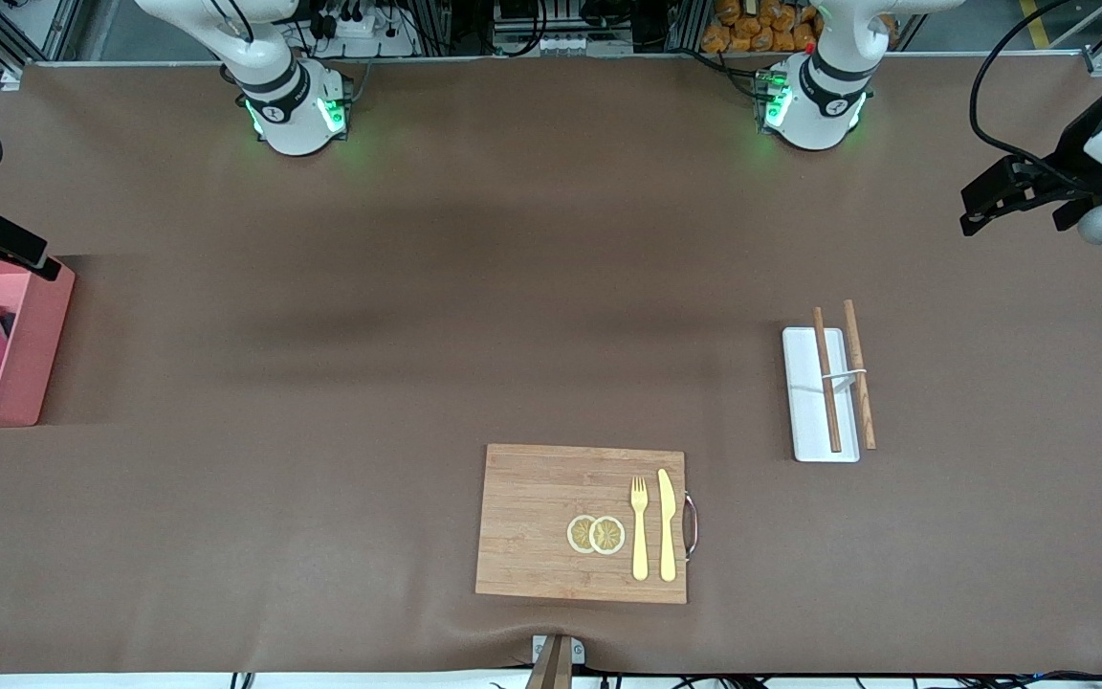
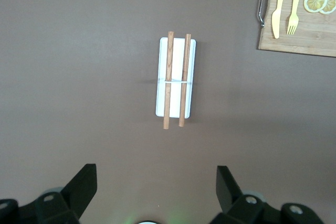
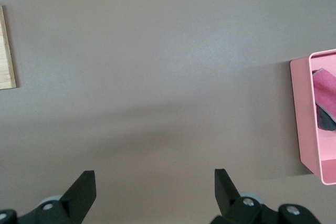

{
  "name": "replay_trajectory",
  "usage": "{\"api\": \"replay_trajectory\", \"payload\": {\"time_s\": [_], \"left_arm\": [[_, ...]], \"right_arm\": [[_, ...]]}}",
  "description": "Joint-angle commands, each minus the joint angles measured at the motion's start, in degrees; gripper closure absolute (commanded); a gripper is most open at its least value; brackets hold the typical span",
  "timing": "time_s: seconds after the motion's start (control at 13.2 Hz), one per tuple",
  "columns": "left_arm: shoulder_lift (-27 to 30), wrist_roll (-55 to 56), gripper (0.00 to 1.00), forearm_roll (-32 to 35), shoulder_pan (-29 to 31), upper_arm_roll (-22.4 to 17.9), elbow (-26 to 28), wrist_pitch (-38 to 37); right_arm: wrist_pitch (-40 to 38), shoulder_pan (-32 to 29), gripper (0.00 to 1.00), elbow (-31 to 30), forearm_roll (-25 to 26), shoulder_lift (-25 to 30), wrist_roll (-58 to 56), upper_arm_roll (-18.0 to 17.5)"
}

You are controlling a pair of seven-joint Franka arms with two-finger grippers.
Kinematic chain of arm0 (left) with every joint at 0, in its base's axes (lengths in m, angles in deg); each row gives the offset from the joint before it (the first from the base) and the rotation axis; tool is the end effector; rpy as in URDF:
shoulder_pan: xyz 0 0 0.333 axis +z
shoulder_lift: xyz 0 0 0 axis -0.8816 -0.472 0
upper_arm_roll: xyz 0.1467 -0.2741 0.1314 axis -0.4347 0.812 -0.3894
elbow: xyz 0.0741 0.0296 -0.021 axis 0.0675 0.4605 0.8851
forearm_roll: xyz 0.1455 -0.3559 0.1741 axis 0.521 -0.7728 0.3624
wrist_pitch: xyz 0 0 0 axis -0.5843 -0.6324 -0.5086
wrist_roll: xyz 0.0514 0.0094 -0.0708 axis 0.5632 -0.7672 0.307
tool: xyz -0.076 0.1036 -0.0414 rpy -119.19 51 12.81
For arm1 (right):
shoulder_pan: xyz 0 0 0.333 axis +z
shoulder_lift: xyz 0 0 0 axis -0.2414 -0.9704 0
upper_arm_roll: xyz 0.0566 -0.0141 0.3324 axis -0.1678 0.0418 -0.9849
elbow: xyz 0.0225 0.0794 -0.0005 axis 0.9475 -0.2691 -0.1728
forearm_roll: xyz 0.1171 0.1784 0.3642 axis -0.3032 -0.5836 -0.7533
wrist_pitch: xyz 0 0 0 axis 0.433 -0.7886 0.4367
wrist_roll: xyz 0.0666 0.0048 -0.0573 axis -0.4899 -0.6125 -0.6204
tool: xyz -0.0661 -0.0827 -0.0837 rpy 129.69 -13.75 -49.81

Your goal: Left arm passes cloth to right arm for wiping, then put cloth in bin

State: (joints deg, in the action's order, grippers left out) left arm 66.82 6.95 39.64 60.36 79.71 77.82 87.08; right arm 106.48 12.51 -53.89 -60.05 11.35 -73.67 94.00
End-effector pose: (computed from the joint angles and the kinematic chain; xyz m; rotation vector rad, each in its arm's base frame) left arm 0.5687 -0.0698 0.6613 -3.1225 -0.0752 0.0138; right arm 0.5776 -0.0676 0.6049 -3.0773 0.2047 -0.0306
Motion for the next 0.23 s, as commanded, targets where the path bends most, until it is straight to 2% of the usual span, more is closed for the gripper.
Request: {"api": "replay_trajectory", "payload": {"time_s": [0.0,0.15], "left_arm": [[0.62,-1.39,0.0,-0.88,0.34,0.02,0.21,-0.01],[0.62,-1.39,0.0,-0.88,0.34,0.02,0.21,-0.01]], "right_arm": [[-0.85,0.32,0.0,0.42,1.11,0.8,1.36,-0.24],[-0.67,0.67,0.0,0.69,1.11,0.8,1.44,-0.5]]}}
